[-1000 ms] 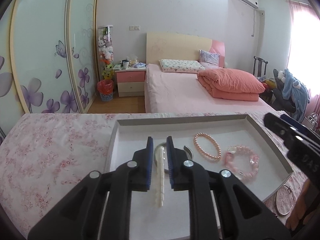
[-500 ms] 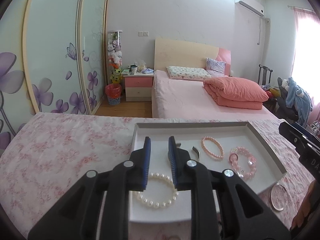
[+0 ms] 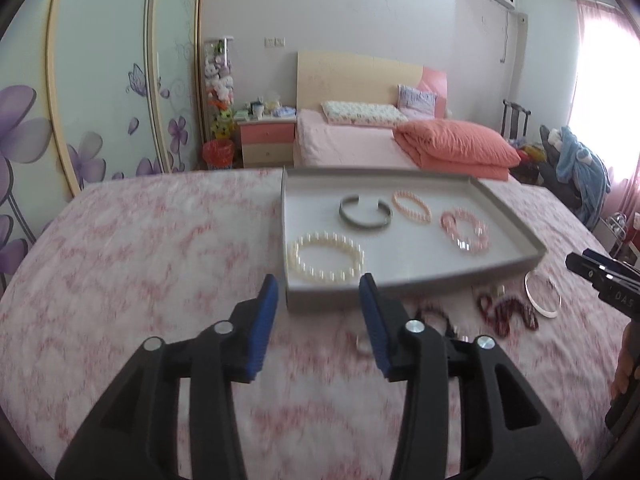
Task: Organize jewelry
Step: 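Move the right gripper to the silver bangle while the left moves to the ring, then grasp the silver bangle rim with the right gripper while the left grasps the ring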
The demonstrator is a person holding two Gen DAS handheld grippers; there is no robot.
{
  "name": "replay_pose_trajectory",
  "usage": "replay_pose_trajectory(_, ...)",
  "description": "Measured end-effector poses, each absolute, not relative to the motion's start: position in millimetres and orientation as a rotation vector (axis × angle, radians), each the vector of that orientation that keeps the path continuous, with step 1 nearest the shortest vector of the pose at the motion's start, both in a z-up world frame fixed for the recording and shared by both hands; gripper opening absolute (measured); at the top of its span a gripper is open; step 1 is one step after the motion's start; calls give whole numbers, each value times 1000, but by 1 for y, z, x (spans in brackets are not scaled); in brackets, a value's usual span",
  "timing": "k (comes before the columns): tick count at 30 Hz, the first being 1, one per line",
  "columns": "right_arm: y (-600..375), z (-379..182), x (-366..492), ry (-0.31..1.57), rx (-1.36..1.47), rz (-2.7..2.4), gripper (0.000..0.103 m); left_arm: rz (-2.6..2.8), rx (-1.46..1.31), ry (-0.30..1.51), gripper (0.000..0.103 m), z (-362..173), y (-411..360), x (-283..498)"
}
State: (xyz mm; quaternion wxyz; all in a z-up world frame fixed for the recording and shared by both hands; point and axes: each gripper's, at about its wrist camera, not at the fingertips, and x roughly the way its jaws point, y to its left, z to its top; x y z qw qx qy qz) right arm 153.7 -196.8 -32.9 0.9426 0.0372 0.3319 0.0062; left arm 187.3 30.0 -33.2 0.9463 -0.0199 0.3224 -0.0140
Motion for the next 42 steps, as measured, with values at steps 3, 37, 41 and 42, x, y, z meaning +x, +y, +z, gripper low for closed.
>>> replay_pose_trajectory(3,-201,-49,151,751,59,5,58,-42,-36,686,50,-41,28,182)
replay_pose_trajectory(37,-188,-82,166,907,-3,38,70,-91,6,857,62,-78,0,197)
replay_pose_trajectory(41,-187,-82,165,907,-1,38,70,-62,16,900,54,-85,-9,212)
replay_pose_trajectory(42,-188,-82,165,907,-1,38,70,-46,18,908,52,-86,-10,216)
